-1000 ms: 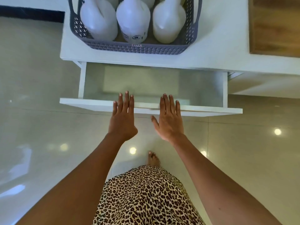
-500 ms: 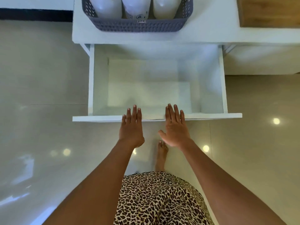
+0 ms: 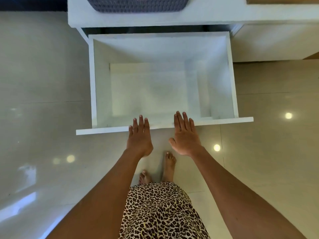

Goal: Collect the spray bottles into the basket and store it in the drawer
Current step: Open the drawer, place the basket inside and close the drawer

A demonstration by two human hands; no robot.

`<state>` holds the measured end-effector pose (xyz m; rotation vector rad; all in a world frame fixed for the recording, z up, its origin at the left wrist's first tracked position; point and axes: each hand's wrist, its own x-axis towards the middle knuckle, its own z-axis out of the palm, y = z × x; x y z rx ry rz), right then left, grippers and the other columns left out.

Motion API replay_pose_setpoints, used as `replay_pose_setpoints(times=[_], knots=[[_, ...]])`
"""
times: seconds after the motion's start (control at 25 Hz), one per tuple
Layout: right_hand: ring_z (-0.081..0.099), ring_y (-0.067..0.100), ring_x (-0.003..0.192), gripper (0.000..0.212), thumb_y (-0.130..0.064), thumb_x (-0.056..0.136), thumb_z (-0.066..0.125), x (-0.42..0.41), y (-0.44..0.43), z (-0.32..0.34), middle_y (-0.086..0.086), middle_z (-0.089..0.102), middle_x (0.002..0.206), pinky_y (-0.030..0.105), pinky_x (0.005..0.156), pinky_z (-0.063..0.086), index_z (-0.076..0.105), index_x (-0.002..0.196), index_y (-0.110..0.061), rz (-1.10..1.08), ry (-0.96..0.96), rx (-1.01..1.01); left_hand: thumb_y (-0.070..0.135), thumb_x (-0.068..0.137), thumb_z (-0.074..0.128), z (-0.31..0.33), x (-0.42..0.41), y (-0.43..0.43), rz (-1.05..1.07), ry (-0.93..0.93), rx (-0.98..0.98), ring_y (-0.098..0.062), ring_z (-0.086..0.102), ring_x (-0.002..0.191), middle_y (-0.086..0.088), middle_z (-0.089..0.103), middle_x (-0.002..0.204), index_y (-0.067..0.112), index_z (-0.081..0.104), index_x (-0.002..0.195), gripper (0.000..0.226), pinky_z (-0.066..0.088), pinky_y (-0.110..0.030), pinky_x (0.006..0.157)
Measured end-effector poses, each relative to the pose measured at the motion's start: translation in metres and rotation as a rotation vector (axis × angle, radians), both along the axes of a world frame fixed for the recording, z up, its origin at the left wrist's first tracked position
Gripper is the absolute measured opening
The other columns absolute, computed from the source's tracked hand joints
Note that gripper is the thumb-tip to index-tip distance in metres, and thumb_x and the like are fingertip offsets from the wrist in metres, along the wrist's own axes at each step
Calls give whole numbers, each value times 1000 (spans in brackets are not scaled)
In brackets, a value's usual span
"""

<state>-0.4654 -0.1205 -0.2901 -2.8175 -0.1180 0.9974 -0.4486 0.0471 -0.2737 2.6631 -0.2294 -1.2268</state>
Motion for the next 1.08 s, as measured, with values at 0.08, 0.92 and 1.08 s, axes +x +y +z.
replay_pose_setpoints(times=[0.08,0.92,1.08], knots=[[-26,27,141,78,-35,93,32,0,-1,0,9,-26,154,39,112,-18,-24,141,-6,2,17,1,-2,85,36,1,2,2,2,12,-9,-33,-25,139,-14,-28,152,5,-20,142,80,-9,-43,115],[20,26,143,57,-33,98,38,380,-64,96,17,24,153,37,118,19,22,143,-3,-686,-564,612,31,99,24,104,387,65,1235,-669,-350,-28,45,115,-16,48,130,10,40,124,37,34,-34,96],[44,29,126,46,-34,100,32,446,-78,84,17,48,137,31,100,35,39,134,-4,-770,-454,583,35,98,28,102,438,80,1367,-446,-454,-21,51,100,-17,54,126,7,55,111,41,40,-30,87]])
